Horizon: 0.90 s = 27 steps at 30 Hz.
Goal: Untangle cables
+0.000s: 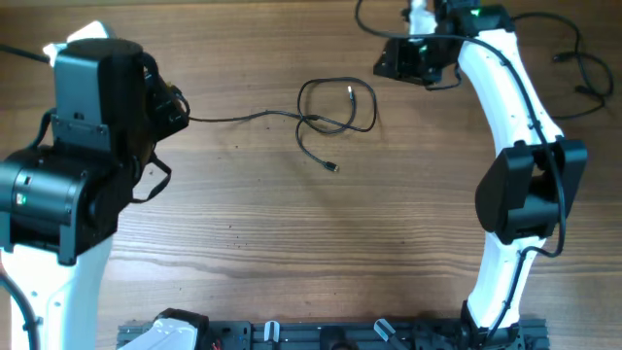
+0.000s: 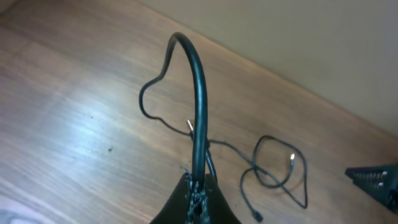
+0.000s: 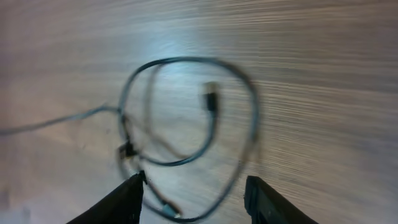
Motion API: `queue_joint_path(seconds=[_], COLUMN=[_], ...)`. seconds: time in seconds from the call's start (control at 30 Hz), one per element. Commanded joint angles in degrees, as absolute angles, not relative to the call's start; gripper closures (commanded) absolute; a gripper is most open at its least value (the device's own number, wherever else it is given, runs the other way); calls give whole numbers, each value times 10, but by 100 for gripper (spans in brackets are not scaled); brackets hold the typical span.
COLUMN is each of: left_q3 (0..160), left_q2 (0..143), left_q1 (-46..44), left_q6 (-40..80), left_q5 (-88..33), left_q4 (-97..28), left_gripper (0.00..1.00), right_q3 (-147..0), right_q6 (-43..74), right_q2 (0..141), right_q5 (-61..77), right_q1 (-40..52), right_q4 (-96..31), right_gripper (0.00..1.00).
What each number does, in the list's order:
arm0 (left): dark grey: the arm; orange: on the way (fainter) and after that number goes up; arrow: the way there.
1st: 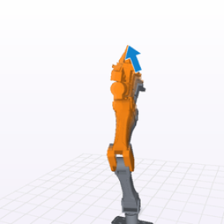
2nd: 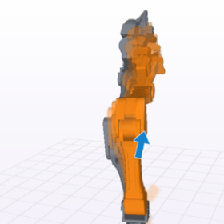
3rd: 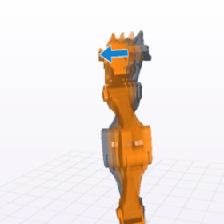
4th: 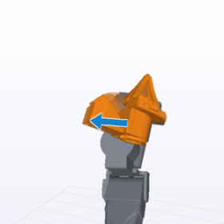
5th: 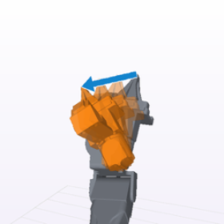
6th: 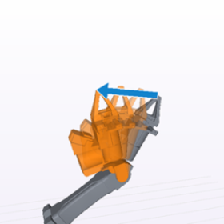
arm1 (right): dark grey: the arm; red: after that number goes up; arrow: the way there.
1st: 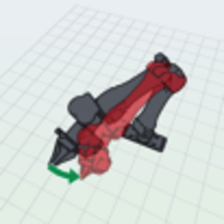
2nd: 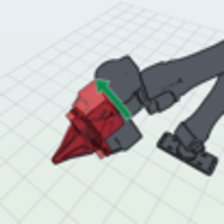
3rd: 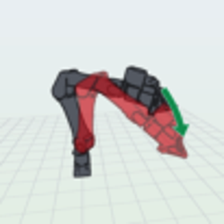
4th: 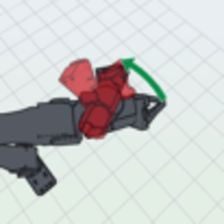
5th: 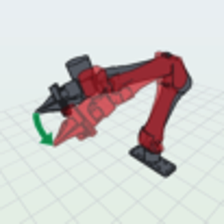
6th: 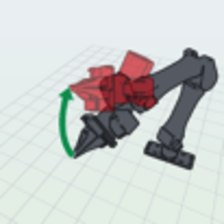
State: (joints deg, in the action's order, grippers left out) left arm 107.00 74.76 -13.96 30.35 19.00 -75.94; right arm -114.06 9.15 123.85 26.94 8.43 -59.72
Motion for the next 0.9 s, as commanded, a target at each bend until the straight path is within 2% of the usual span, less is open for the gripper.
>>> queue_joint_path(seconds=[0.0,0.13,0.23,0.37,0.47,0.53,0.6,0.63,0.67,0.87], left_q3=[1075,1075,1075,1075,1072,1059,1045,1040,1040,1048], left_q2=[769,796,818,854,894,915,934,942,951,946], left_q1=[-135,-135,-135,-136,-149,-165,-180,-186,-191,-181], left_q6=[302,287,193,120,119,119,118,111,108,116], left_q5=[175,117,-28,-160,-176,-176,-175,-175,-175,-175], left_q4=[-779,-810,-823,-873,-911,-914,-911,-909,-908,-847], left_gripper=[96,96,96,95,91,64,30,7,0,0], right_q3=[-1138,-1138,-1138,-1138,-1139,-1140,-1140,-1140,-1140,-1140], right_q6=[17,15,37,106,127,126,126,124,121,121], right_q2=[1232,1232,1232,1232,1232,1232,1231,1231,1231,1231], right_q5=[366,374,354,344,347,355,363,363,363,359], right_q1=[125,181,209,198,169,151,138,134,132,136], right_q4=[-587,-563,-528,-496,-486,-488,-491,-493,-497,-504], right_gripper=[42,39,37,37,37,37,37,37,37,36])
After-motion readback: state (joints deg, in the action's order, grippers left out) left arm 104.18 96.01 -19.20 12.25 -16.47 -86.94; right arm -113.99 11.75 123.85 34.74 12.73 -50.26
